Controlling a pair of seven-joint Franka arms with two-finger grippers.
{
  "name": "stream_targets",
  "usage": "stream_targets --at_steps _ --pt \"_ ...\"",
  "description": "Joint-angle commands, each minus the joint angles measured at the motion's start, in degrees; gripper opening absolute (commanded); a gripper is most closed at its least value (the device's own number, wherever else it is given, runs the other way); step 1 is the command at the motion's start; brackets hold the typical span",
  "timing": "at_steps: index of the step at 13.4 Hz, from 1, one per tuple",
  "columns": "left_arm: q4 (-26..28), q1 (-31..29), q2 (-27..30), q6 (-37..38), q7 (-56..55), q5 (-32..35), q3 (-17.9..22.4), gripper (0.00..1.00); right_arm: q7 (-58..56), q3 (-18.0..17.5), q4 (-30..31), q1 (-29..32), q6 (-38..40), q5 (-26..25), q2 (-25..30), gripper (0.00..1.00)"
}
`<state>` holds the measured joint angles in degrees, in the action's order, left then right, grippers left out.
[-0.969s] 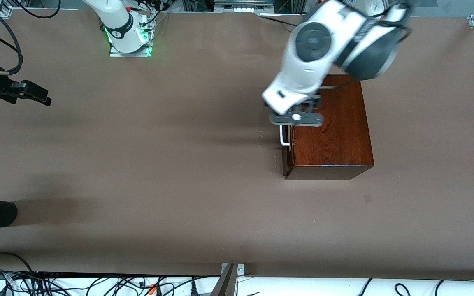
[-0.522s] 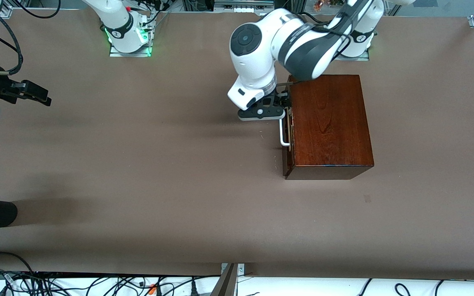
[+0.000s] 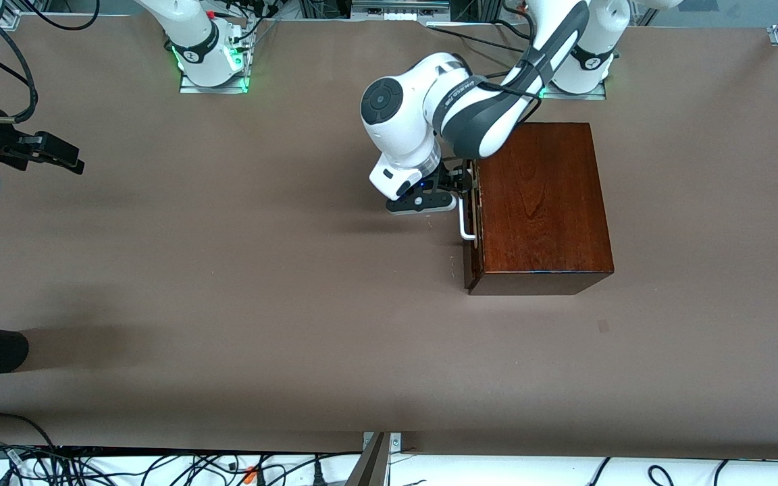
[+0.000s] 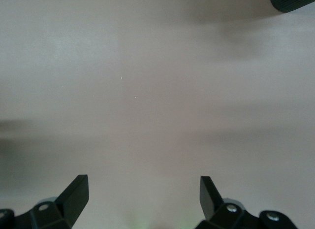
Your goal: Open drawer, take yellow block, close drawer
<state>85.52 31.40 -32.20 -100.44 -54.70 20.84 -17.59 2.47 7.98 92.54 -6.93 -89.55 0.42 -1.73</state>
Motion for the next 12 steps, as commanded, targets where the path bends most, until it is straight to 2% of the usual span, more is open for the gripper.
stream_targets --at_steps 1,8,12 --pt "3.1 0.4 0.8 -2.1 -3.1 1.8 0.4 1.0 -0.2 -0.4 -0.3 0.4 0.1 0.0 0.3 1.0" --pt "7.1 0.4 1.4 -4.8 -4.2 1.8 0.5 1.0 -0.2 -0.4 -0.3 0.4 0.2 0.0 0.3 1.0" --pt "8.4 0.4 1.4 -5.8 -4.4 4.1 0.4 1.0 -0.2 -0.4 -0.3 0.4 0.1 0.0 0.3 1.0"
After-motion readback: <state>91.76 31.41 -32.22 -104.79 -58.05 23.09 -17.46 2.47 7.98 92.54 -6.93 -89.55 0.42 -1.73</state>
